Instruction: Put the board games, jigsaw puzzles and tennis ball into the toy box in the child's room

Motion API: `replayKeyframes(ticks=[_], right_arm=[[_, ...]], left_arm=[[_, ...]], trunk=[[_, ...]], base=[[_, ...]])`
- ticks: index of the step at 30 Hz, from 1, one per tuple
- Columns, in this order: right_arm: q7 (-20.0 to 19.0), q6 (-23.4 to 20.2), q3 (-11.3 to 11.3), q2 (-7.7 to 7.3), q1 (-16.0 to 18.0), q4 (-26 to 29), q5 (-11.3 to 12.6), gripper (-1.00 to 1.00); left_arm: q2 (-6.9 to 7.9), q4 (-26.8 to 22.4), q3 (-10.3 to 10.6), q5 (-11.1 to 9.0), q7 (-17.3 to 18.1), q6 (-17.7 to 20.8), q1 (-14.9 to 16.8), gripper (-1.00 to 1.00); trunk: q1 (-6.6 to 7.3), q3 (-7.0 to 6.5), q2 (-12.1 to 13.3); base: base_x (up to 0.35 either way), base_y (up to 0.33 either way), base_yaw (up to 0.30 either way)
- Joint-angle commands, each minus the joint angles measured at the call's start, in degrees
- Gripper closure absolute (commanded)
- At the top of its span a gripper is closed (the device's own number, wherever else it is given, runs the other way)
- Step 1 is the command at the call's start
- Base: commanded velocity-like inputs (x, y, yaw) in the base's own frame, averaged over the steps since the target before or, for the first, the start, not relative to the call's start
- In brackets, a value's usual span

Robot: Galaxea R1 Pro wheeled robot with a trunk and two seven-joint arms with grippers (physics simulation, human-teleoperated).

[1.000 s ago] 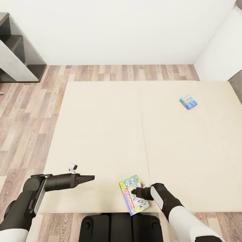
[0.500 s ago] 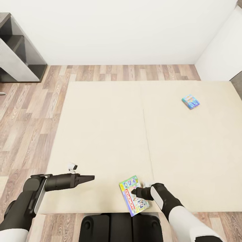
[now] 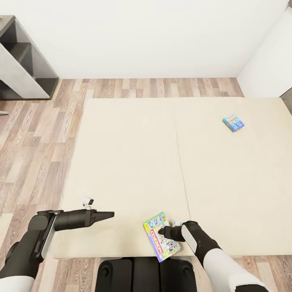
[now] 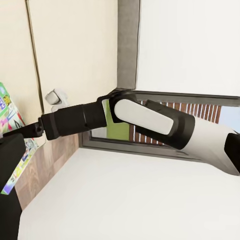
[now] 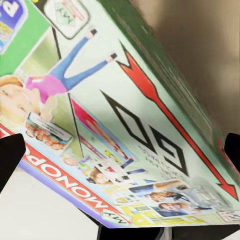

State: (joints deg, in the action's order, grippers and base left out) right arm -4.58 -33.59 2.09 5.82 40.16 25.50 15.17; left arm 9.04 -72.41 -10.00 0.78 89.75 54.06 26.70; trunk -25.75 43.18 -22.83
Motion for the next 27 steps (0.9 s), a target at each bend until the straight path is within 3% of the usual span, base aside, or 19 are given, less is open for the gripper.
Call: replayKeyframes(ticks=[1, 27], right_arm=[[0.01, -0.25, 0.19, -0.02, 0.01, 0.08, 0.16, -1.0], [0.01, -0.25, 0.24, -0.01, 0.01, 0.08, 0.13, -1.0]], left_arm=[[0.01, -0.02, -0.01, 0.09, 0.25, 0.61, 0.01, -1.0], [0.02, -0.02, -0.02, 0.1, 0.25, 0.61, 0.02, -1.0]], trunk=[[-0.03, 0.06, -0.09], [-0.03, 0.06, -0.09]], base=[[0.0, 0.069, 0.0], [0.0, 0.055, 0.0]])
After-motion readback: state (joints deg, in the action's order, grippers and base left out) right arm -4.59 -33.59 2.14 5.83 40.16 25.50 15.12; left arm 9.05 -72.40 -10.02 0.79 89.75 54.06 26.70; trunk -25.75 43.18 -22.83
